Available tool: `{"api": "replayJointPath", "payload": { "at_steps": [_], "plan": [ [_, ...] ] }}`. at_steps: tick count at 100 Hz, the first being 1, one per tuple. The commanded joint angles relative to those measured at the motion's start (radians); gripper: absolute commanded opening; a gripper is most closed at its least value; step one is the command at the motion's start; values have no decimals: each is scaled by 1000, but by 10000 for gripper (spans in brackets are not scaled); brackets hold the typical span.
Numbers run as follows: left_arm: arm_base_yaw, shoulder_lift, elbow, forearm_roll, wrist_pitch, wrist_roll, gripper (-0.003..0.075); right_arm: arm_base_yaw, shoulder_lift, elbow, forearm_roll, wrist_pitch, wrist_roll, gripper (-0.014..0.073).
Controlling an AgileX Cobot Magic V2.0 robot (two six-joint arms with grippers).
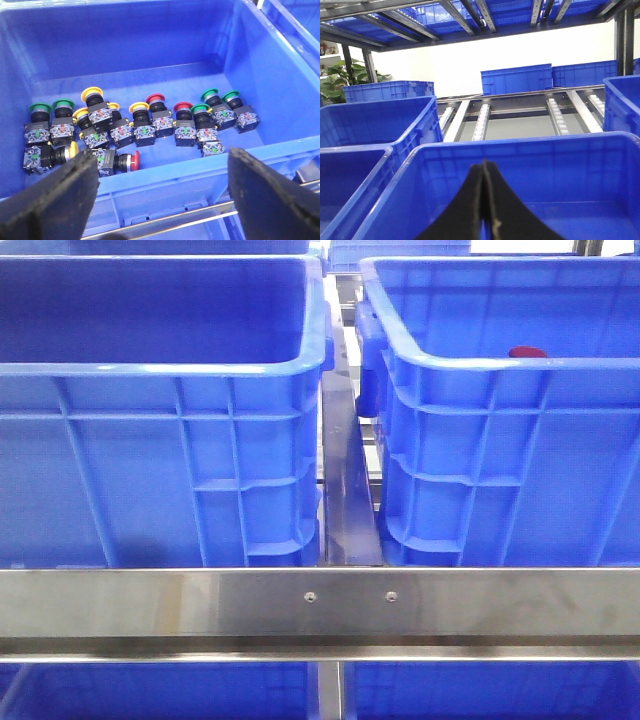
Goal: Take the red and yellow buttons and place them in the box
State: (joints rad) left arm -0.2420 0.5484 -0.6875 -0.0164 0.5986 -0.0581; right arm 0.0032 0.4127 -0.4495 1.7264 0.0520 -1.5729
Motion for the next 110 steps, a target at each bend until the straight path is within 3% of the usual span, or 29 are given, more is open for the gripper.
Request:
{"api": "replayJointPath", "payload": {
  "at_steps": [1, 33, 63, 110],
  "plan": [
    [1, 77, -63, 1, -90, -9, 514, 1, 4, -25, 4, 23, -11, -67],
    [3, 468, -290, 105, -82, -160, 514, 1, 4, -25, 4, 23, -11, -67],
    [44, 795, -513, 107, -40, -175, 514, 1, 4, -25, 4, 23, -11, -67],
    [163, 1079, -607, 104, -33, -175, 514, 1, 4, -25, 4, 25, -11, -67]
  ]
}}
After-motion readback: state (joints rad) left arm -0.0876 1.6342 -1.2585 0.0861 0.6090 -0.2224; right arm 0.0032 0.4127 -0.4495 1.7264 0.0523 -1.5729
